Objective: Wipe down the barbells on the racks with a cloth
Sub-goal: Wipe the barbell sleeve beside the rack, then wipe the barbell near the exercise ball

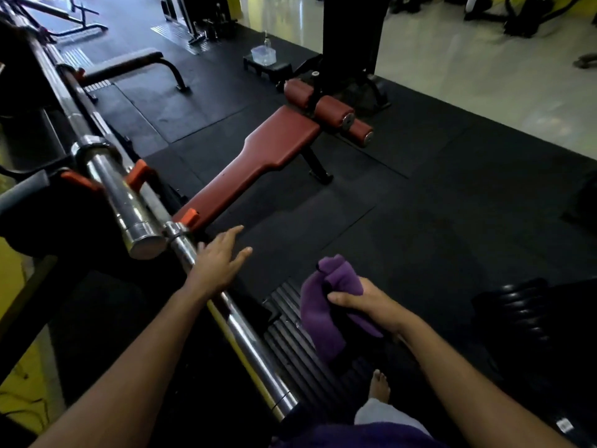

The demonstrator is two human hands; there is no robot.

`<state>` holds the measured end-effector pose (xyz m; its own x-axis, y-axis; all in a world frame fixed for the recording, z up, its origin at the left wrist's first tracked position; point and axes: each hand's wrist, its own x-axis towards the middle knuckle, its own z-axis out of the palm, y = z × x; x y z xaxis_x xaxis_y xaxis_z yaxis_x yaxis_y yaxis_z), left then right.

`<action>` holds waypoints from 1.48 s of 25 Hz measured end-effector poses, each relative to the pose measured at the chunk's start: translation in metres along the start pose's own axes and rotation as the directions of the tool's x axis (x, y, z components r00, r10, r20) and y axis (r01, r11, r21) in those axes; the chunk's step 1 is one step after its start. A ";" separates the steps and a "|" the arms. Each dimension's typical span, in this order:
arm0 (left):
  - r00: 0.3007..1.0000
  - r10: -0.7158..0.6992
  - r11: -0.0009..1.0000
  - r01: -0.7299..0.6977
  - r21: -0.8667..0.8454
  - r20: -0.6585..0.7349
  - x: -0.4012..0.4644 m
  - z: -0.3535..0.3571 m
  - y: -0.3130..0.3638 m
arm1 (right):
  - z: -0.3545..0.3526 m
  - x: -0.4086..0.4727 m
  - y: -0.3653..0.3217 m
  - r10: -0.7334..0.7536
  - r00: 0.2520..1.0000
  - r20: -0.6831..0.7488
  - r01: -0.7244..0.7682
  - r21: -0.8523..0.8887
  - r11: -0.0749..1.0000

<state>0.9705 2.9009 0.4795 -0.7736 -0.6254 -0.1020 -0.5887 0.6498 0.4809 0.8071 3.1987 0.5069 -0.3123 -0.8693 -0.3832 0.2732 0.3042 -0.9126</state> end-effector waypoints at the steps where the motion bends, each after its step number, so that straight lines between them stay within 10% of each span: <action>1: 0.990 0.036 0.980 -0.008 -0.199 0.139 0.003 0.006 0.029 | -0.015 0.002 -0.004 0.002 1.000 -0.027 0.000 0.091 0.996; 4: 0.871 0.152 0.722 0.224 -0.654 0.467 0.006 0.038 0.114 | -0.060 0.006 -0.011 0.027 0.998 -0.065 -0.001 0.363 0.932; 10: 0.834 0.174 0.604 0.330 -0.726 0.524 0.051 0.104 0.242 | -0.177 0.009 -0.006 0.070 0.976 -0.208 0.036 0.466 0.884; 16: 0.877 0.225 0.681 0.169 -0.713 0.424 0.116 0.138 0.301 | -0.268 0.018 -0.007 -0.002 0.877 -0.480 0.145 0.262 0.954; 29: 0.939 0.243 0.885 -0.112 -0.453 0.243 0.330 0.180 0.309 | -0.393 0.151 -0.062 0.085 0.794 -0.602 -0.128 -0.029 0.991; 37: 0.823 0.472 0.756 -0.192 -0.626 0.316 0.444 0.209 0.393 | -0.475 0.233 -0.129 0.044 0.744 -0.666 -0.129 -0.078 0.989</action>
<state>0.3462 2.9687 0.4416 -0.9886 -0.0715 -0.1326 -0.1491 0.3406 0.9283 0.2670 3.1417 0.4675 -0.8267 -0.3738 -0.4205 0.2393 0.4428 -0.8641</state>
